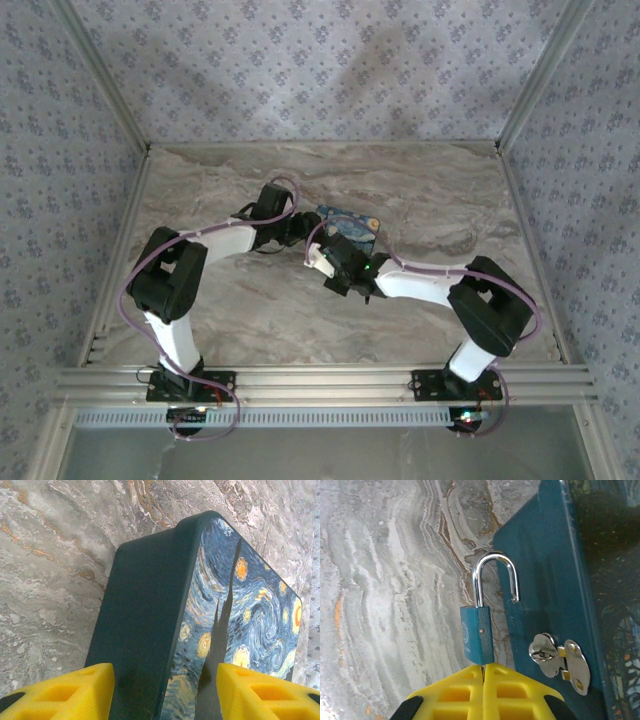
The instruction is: Unlock the padlock with the key
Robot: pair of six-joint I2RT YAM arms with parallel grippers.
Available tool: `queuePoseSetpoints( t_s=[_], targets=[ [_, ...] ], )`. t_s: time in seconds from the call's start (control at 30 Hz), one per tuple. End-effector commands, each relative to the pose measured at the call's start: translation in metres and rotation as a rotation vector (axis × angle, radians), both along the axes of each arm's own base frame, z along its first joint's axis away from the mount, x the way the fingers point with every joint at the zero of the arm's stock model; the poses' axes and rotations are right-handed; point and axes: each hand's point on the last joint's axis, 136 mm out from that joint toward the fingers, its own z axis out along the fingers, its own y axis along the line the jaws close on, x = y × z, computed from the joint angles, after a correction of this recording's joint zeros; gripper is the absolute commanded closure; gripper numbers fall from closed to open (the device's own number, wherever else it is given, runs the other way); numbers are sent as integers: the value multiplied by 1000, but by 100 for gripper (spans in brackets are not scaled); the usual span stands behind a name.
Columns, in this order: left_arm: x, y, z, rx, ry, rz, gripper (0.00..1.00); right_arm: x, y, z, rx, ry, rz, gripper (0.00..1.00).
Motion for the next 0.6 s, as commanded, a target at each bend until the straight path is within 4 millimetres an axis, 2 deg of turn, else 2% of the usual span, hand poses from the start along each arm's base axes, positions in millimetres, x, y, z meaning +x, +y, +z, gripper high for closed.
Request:
queuePoseSetpoints(
  t_s=[0.0, 0.3, 0.57],
  targets=[
    [3, 6, 25, -30, -49, 12, 44, -1, 8, 22, 39, -39, 16, 100],
    [-9, 33, 29, -3, -69, 60, 44, -9, -2, 44, 124, -55, -47, 100],
    [-36, 69, 38, 70, -116, 105, 43, -11, -29, 69, 178, -104, -160, 100]
  ],
)
